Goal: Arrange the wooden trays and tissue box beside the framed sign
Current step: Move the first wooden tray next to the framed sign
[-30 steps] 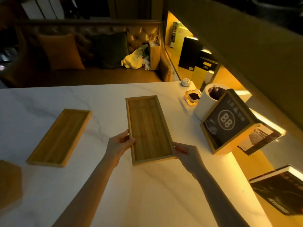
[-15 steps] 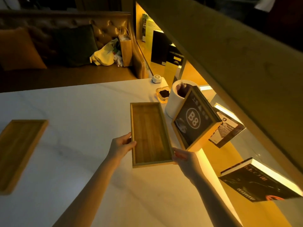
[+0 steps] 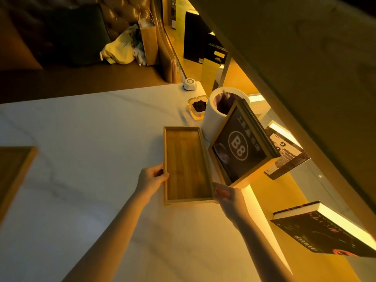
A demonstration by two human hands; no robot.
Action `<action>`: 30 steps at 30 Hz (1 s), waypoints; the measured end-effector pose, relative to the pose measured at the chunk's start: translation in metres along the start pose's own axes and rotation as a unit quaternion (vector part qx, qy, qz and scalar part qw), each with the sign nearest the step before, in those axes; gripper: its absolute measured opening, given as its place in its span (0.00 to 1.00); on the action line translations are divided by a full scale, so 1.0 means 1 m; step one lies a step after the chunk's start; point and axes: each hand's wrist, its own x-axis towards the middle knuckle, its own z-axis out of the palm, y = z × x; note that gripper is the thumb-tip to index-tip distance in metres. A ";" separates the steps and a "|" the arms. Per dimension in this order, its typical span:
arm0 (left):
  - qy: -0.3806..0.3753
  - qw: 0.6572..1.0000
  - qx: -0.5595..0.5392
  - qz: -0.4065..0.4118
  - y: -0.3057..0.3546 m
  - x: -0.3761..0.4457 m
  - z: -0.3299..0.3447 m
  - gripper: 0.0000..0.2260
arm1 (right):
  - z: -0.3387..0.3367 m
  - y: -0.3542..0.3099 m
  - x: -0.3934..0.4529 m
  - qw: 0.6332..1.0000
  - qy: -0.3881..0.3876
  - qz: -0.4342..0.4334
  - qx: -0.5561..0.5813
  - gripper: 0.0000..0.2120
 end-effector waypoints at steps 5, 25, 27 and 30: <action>0.014 1.000 0.012 -0.010 -0.005 0.011 0.006 0.19 | 0.003 0.003 0.009 1.000 0.012 -0.002 -0.013 0.14; 0.082 0.976 0.182 0.083 -0.030 0.032 0.033 0.20 | 0.033 0.024 0.019 0.980 0.133 -0.061 -0.134 0.15; 0.079 0.973 0.190 0.100 -0.032 0.031 0.032 0.19 | 0.033 0.024 0.019 0.980 0.124 -0.064 -0.142 0.15; 0.089 0.958 0.221 0.162 -0.037 0.023 0.028 0.16 | 0.033 0.028 0.010 0.962 0.149 -0.122 -0.191 0.16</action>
